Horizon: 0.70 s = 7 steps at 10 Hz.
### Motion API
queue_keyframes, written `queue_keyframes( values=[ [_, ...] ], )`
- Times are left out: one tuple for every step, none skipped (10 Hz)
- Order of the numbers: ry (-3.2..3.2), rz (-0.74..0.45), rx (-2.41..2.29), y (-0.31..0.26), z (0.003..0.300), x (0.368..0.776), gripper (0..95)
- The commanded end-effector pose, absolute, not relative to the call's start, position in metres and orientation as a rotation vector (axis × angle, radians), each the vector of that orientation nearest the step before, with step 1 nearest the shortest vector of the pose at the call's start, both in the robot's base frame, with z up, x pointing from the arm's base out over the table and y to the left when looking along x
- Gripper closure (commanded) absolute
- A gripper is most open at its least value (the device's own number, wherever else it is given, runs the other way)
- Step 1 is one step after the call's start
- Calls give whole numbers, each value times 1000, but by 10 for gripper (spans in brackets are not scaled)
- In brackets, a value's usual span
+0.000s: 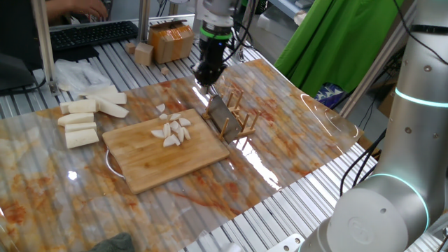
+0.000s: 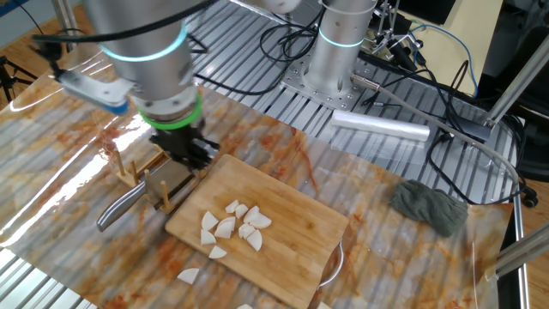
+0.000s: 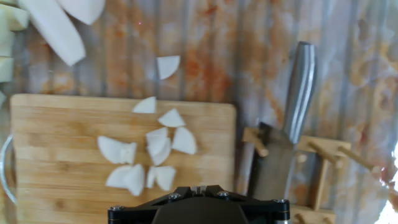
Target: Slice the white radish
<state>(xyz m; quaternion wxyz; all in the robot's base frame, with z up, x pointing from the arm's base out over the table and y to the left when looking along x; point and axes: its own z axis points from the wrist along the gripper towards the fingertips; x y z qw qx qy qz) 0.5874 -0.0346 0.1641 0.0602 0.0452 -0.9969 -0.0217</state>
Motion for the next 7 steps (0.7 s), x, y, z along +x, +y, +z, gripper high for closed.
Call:
queue_keyframes(
  values=[
    [-3020, -64, 122, -21, 170, 585, 950],
    [-3020, -64, 125, -17, 171, 585, 950],
    [-3019, -65, 130, -14, 172, 585, 950],
    [-3020, -63, 130, -9, 172, 584, 950],
    [-3020, -51, 131, -6, 173, 584, 950],
    [-3021, -45, 130, -4, 174, 584, 950],
    [-3021, -41, 128, -3, 174, 583, 950]
  ],
)
